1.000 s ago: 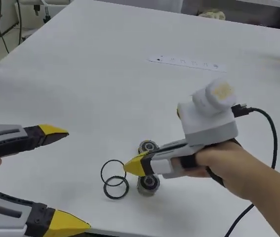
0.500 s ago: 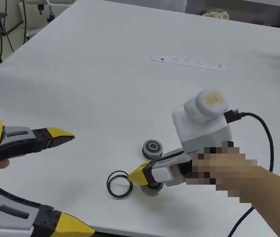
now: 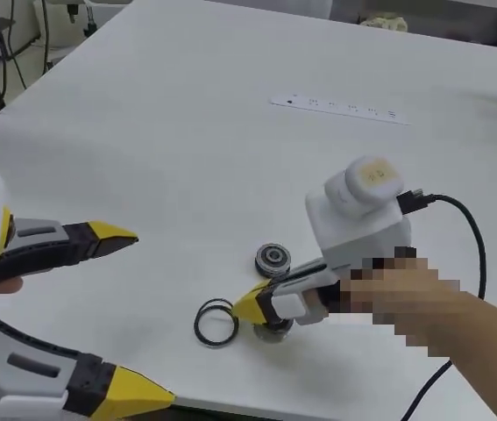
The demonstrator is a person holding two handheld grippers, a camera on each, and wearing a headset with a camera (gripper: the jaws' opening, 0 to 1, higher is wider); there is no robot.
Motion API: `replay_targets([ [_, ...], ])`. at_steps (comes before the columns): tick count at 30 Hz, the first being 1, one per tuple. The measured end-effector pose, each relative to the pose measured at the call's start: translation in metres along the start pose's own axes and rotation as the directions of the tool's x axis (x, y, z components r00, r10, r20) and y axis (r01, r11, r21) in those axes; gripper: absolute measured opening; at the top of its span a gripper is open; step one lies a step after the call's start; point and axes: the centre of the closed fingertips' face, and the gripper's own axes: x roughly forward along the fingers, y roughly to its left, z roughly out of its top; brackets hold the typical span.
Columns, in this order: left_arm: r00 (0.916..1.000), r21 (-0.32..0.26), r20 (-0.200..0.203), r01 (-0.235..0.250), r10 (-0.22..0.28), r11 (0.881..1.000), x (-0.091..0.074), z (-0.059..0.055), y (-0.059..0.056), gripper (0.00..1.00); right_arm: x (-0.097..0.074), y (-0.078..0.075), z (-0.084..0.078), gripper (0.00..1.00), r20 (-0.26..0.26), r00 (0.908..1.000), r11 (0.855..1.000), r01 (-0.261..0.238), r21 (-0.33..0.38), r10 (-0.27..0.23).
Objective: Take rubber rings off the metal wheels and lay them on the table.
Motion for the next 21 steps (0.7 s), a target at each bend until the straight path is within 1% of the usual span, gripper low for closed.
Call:
replay_targets([
  [2, 1.0000, 0.000, 0.000, 0.001, -0.001, 1.000, 0.0001, 0.0000, -0.0003, 0.89, 0.0004, -0.0003, -0.0005, 0.00, -0.003, 1.0000, 1.000, 0.007, -0.010, -0.007],
  [7, 1.0000, -0.003, 0.002, 0.005, -0.005, 1.000, 0.0003, 0.0000, -0.0008, 0.89, 0.0006, 0.0009, -0.0007, 0.00, -0.007, 1.0000, 1.000, 0.005, -0.017, -0.006],
  [10, 1.0000, 0.001, 0.000, 0.004, -0.004, 1.000, 0.0003, -0.0001, -0.0007, 0.89, 0.0004, 0.0008, -0.0005, 0.00, -0.012, 0.9999, 0.999, 0.012, -0.032, -0.012],
  [12, 1.0000, -0.001, 0.000, 0.005, -0.005, 1.000, 0.0004, -0.0001, -0.0009, 0.89, 0.0004, 0.0017, -0.0012, 0.00, -0.016, 0.9998, 0.999, 0.007, -0.039, -0.008],
  [17, 1.0000, 0.000, -0.003, 0.004, -0.004, 1.000, 0.0006, -0.0007, -0.0007, 0.88, -0.0004, 0.0000, -0.0006, 0.00, -0.017, 0.9997, 0.999, 0.017, -0.051, -0.018],
  [21, 1.0000, -0.009, 0.000, -0.002, 0.002, 1.000, -0.0001, -0.0009, 0.0005, 0.86, -0.0012, -0.0015, 0.0002, 0.03, -0.015, 0.9994, 0.997, 0.031, -0.067, -0.032],
])
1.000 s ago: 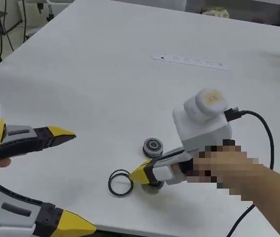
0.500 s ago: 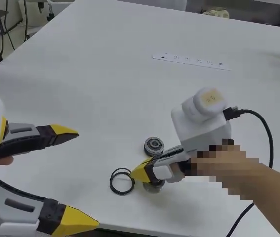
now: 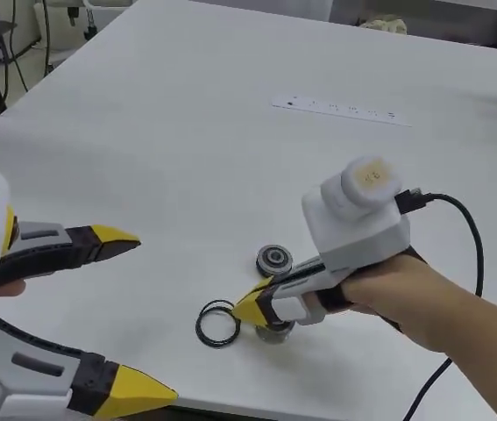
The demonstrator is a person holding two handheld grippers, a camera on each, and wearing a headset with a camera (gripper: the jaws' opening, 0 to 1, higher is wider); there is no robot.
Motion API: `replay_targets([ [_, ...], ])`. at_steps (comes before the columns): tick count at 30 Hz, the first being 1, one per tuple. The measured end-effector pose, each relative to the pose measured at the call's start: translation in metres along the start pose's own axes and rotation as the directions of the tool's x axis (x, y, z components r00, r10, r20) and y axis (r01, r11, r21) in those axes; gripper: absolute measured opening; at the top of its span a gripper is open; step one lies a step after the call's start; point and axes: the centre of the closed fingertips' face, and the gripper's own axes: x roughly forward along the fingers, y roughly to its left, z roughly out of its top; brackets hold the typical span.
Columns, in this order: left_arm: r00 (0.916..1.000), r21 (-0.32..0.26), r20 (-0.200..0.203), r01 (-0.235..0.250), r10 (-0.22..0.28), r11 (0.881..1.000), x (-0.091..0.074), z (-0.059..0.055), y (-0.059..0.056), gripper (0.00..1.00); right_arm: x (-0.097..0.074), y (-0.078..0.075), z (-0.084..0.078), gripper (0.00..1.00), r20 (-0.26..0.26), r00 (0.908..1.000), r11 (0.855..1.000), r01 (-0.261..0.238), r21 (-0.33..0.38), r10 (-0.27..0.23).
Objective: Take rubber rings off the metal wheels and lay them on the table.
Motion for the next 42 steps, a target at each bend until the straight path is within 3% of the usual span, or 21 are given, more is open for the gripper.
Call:
replay_targets([
  [10, 0.9999, 0.003, -0.010, 0.007, -0.007, 1.000, 0.000, -0.002, -0.002, 0.85, 0.002, 0.007, -0.003, 0.02, -0.023, 0.9995, 0.999, -0.025, -0.028, 0.024],
  [13, 0.9999, 0.005, -0.012, 0.009, -0.009, 1.000, 0.000, -0.002, -0.002, 0.85, 0.003, 0.005, -0.001, 0.08, -0.020, 0.9998, 0.997, 0.007, -0.081, -0.008],
  [18, 0.9998, 0.006, -0.017, 0.013, -0.013, 1.000, 0.001, -0.003, -0.003, 0.85, 0.008, 0.006, -0.003, 0.19, -0.026, 0.9995, 0.991, 0.014, -0.136, -0.018],
  [42, 0.9994, 0.005, -0.028, 0.018, -0.018, 1.000, 0.001, -0.005, -0.004, 0.84, 0.011, 0.009, -0.004, 0.18, -0.059, 0.9981, 0.984, 0.005, -0.178, -0.016],
])
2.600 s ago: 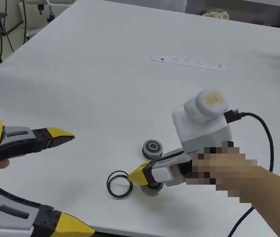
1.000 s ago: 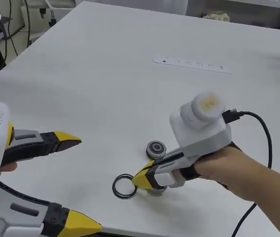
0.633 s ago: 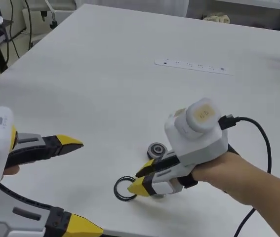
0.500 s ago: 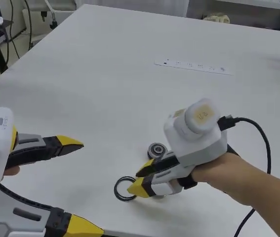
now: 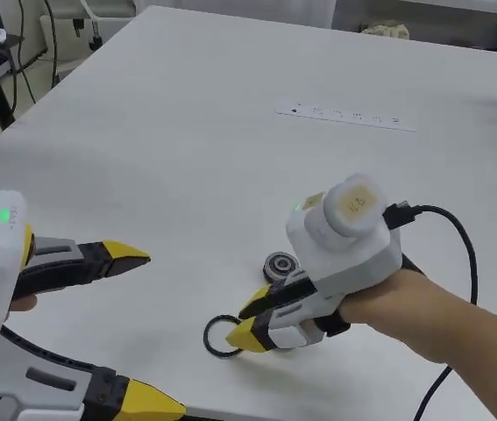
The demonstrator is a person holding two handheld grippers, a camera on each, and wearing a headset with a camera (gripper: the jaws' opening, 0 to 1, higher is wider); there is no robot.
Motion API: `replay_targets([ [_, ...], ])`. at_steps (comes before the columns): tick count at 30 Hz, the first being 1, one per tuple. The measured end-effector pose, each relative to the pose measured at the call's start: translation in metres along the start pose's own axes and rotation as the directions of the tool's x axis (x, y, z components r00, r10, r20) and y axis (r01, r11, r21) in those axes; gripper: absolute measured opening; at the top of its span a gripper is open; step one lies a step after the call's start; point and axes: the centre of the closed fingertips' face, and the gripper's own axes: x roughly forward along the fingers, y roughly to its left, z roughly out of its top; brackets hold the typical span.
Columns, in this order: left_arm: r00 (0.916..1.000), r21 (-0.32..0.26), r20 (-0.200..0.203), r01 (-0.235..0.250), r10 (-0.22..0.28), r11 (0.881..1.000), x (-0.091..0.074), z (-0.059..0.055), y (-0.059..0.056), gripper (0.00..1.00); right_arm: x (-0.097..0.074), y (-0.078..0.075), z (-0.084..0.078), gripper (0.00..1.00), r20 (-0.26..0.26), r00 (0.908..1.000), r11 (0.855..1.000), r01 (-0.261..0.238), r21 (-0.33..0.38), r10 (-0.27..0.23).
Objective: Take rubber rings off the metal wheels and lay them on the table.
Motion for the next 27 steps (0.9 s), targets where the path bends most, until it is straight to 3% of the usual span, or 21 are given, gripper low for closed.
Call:
replay_targets([
  [8, 0.9999, 0.029, 0.007, 0.016, -0.016, 0.999, 0.000, 0.005, -0.002, 0.85, -0.010, -0.011, 0.006, 0.18, 0.038, 0.9988, 0.999, 0.029, 0.024, -0.030],
  [13, 0.9996, 0.070, -0.016, 0.025, -0.024, 0.997, -0.001, 0.007, -0.001, 0.89, -0.018, -0.020, 0.009, 0.18, 0.065, 0.9960, 0.998, 0.060, 0.036, -0.062],
  [20, 0.9999, 0.125, 0.013, 0.006, -0.008, 0.992, -0.011, 0.038, 0.020, 0.89, -0.039, -0.039, 0.027, 0.21, 0.180, 0.9742, 0.990, 0.127, 0.061, -0.136],
  [27, 0.9993, 0.194, 0.034, 0.008, -0.015, 0.981, -0.013, 0.068, 0.038, 0.90, -0.051, -0.055, 0.026, 0.24, 0.216, 0.9590, 0.981, 0.166, 0.097, -0.183],
])
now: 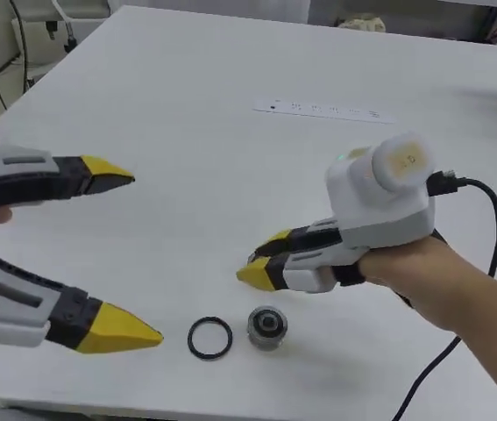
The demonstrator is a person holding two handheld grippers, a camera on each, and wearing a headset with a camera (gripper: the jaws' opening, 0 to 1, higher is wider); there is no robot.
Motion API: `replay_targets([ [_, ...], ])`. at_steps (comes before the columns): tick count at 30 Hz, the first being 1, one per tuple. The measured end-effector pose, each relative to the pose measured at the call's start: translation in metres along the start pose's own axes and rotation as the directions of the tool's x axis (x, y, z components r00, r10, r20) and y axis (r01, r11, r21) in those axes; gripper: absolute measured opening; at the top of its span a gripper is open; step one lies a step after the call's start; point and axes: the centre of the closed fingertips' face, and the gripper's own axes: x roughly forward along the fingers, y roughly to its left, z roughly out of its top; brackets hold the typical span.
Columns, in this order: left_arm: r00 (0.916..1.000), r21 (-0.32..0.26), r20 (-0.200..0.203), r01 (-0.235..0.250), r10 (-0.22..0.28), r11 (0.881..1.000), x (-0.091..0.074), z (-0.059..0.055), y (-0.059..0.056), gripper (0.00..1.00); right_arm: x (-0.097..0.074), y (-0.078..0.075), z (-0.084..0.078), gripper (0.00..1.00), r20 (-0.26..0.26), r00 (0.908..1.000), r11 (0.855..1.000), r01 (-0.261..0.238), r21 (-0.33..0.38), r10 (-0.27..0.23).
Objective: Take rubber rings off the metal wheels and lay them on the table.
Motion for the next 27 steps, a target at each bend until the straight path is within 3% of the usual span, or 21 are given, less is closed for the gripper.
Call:
replay_targets([
  [7, 0.9992, 0.074, 0.013, 0.036, -0.037, 0.997, 0.014, 0.024, 0.015, 0.90, -0.007, -0.017, -0.002, 0.24, 0.015, 0.9985, 0.998, 0.053, 0.032, -0.053],
  [13, 0.9952, 0.134, -0.024, 0.097, -0.095, 0.986, 0.034, 0.034, 0.022, 0.90, -0.010, -0.030, -0.012, 0.25, 0.006, 0.9966, 0.994, 0.082, 0.077, -0.082],
  [20, 0.9893, 0.153, 0.006, 0.143, -0.146, 0.978, 0.060, 0.051, 0.029, 0.89, -0.011, -0.036, -0.020, 0.25, -0.010, 0.9954, 0.991, 0.096, 0.096, -0.096],
  [27, 0.9866, 0.133, 0.042, 0.151, -0.158, 0.980, 0.084, 0.054, 0.037, 0.86, -0.011, -0.042, -0.029, 0.25, -0.026, 0.9947, 0.988, 0.102, 0.118, -0.099],
])
